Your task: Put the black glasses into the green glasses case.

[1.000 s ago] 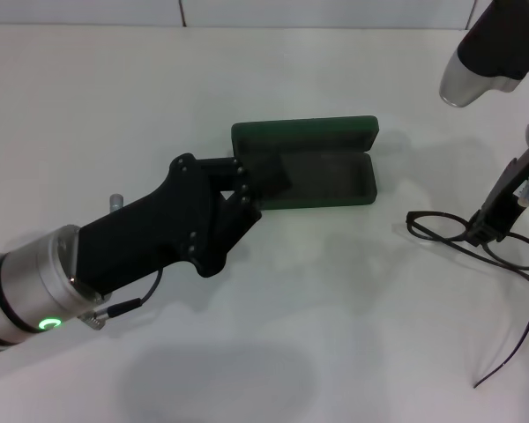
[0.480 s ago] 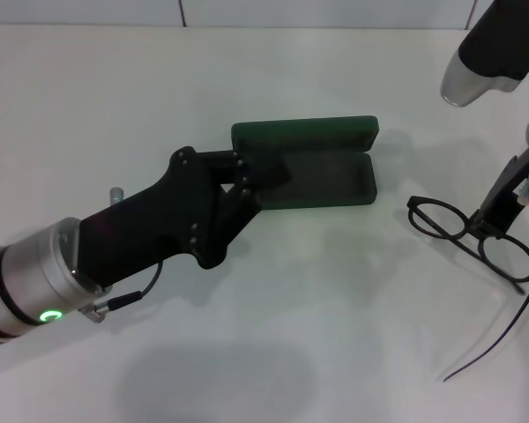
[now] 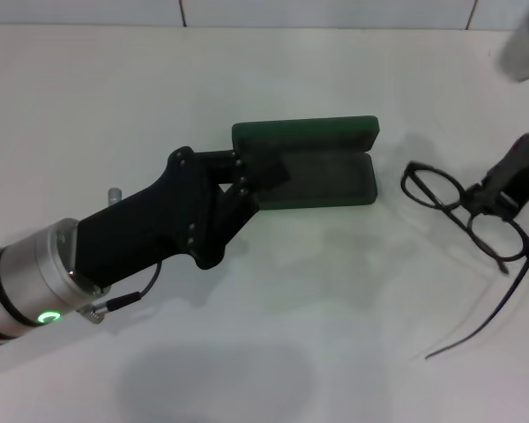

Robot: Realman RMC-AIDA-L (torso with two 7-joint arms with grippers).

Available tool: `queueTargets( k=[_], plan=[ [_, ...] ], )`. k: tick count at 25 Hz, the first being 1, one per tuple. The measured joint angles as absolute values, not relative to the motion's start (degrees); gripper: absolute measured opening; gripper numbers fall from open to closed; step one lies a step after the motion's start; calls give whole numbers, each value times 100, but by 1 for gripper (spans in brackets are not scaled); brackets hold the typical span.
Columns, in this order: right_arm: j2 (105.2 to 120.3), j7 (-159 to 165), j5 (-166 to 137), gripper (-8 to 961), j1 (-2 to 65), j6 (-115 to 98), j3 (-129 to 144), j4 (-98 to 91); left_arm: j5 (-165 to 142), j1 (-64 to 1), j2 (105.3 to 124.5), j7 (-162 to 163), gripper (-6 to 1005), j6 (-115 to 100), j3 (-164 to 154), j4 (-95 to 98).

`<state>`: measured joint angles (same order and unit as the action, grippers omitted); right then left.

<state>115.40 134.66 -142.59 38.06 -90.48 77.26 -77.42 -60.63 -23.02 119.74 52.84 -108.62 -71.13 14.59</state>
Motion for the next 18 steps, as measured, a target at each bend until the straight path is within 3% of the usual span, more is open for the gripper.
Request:
queueTargets(
  k=[9, 18],
  plan=[
    [11590, 10626, -10698, 51, 2585, -8796, 6592, -7088, -6065, -2720, 12023, 5357, 40, -11016, -7296, 1462],
    [11593, 8835, -8086, 51, 3095, -8798, 6886, -4924, -6114, -3154, 12045, 5351, 40, -10841, -7490, 1231]
  ],
)
